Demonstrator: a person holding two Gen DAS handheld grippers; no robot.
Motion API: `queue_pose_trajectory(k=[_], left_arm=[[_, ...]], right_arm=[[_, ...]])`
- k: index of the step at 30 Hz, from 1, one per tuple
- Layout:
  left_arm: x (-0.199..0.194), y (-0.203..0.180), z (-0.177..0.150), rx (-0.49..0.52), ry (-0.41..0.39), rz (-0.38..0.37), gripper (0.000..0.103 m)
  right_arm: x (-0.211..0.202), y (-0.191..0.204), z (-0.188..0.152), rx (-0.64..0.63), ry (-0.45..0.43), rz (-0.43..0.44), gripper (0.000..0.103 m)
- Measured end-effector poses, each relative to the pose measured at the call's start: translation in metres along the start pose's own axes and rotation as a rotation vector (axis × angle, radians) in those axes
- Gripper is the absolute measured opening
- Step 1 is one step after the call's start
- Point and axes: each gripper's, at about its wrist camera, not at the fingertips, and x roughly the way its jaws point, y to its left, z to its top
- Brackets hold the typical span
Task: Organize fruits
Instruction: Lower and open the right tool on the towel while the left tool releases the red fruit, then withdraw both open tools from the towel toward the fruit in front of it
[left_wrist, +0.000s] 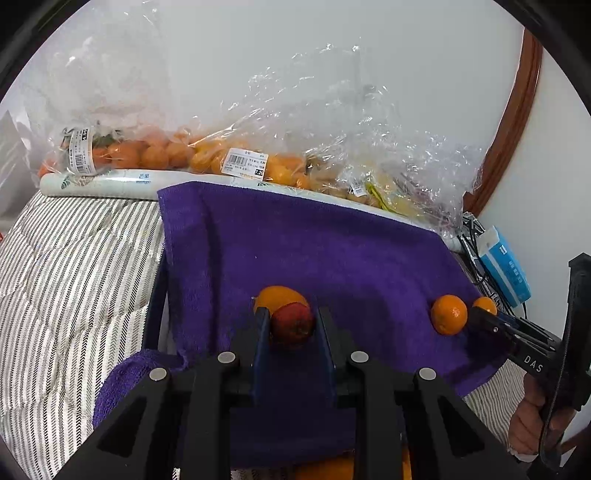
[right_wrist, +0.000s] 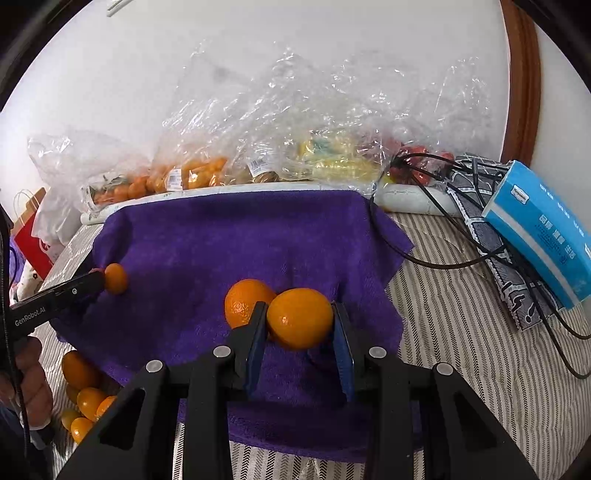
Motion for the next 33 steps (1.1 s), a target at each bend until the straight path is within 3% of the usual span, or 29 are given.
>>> queue_pose_trajectory(k=[11, 18, 23, 27, 33], left_arm=[[0.013, 0.002, -0.003, -0.009, 0.067, 0.023, 0.024], [0.014, 0.0, -0.004, 0.003, 0.068, 0.036, 0.024], [0.007, 0.0, -0.002, -0.005, 0.052, 0.013, 0.041], [-0.005, -0.004, 0.0, -0.002, 0.002, -0.003, 0.054], [-0.014, -0.006, 0.002, 0.002, -0.039, 0.007, 0.056]], right_arm=[[0.0, 0.0, -0.001, -0.01, 0.003, 0.01, 0.034], [0.0, 0.002, -0.002, -0.014, 0.004, 0.023, 0.034], [-0.005, 0.007, -0.002, -0.031, -0.01, 0.02, 0.04], [-0.018, 0.009, -0.001, -0.034, -0.072, 0.018, 0.057], [-0.031, 0.016, 0.001, -0.051, -0.128, 0.013, 0.061]])
